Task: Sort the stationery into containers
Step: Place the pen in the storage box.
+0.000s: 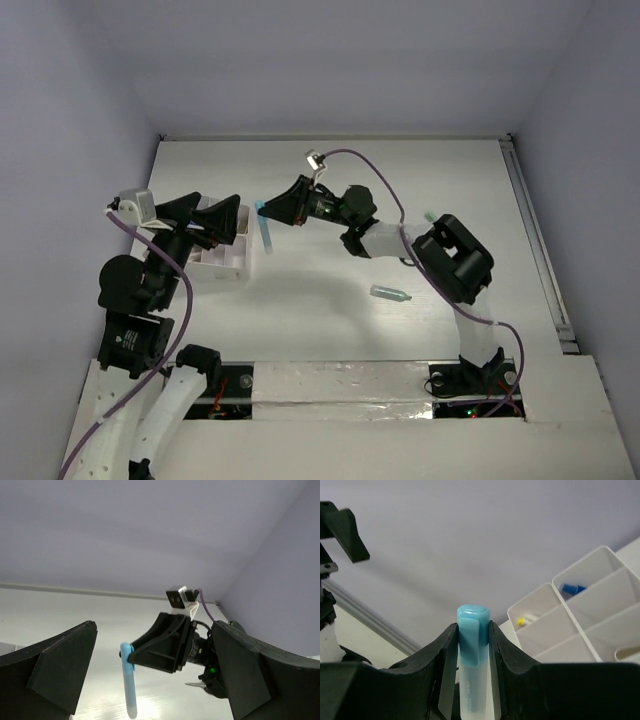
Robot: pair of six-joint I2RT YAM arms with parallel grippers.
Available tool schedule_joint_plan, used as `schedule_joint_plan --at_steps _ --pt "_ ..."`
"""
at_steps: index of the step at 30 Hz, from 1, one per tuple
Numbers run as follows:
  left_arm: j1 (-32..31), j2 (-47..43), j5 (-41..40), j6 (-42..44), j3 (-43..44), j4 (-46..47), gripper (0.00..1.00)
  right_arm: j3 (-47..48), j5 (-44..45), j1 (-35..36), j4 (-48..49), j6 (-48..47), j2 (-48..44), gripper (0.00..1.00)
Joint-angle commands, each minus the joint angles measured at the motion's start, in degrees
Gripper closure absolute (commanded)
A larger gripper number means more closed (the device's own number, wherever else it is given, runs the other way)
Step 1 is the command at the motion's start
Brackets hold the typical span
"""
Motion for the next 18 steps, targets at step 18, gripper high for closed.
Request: schedule_joint_plan --at_steps 18 --pt "0.17 -6.38 -3.89 3.43 -12.48 3.91 0.01 46.64 4.96 7.71 -16.94 -5.6 31.01 1.0"
